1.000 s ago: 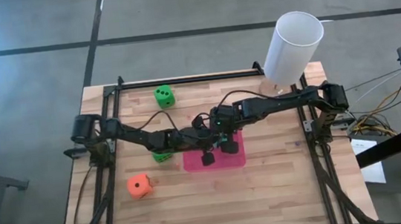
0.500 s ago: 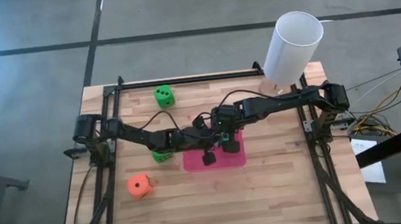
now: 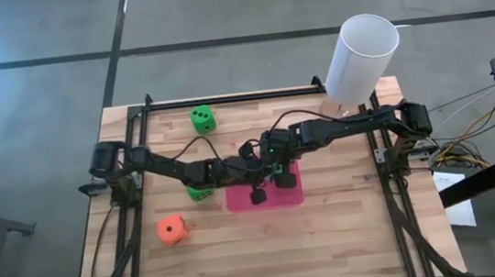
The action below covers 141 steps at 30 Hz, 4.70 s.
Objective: Pick & Place Dice
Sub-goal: Put the large blue die into the pink bin, then put the bottom large green die into the pink bin
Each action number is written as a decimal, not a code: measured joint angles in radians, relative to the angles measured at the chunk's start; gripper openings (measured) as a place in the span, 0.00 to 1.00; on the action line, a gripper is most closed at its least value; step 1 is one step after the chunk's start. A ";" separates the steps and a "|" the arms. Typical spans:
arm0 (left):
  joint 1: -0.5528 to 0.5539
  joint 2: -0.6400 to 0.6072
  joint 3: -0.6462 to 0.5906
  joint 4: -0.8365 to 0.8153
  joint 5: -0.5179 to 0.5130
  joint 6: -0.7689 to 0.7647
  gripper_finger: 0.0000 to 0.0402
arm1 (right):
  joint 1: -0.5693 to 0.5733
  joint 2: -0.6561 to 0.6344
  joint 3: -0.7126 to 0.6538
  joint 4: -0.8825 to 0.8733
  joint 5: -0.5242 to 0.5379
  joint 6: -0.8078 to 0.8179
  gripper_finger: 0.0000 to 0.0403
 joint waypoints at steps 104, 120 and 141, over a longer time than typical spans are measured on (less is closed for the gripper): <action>-0.066 -0.438 -0.024 -0.660 -0.160 -0.073 0.02 | 0.058 0.012 -0.071 0.118 0.057 -0.040 0.99; -0.066 -0.438 -0.024 -0.668 -0.160 -0.083 0.02 | 0.055 0.011 -0.068 0.086 0.225 -0.051 0.99; -0.066 -0.438 -0.030 -0.687 -0.119 -0.081 0.02 | 0.060 -0.067 -0.068 0.059 0.244 -0.032 0.99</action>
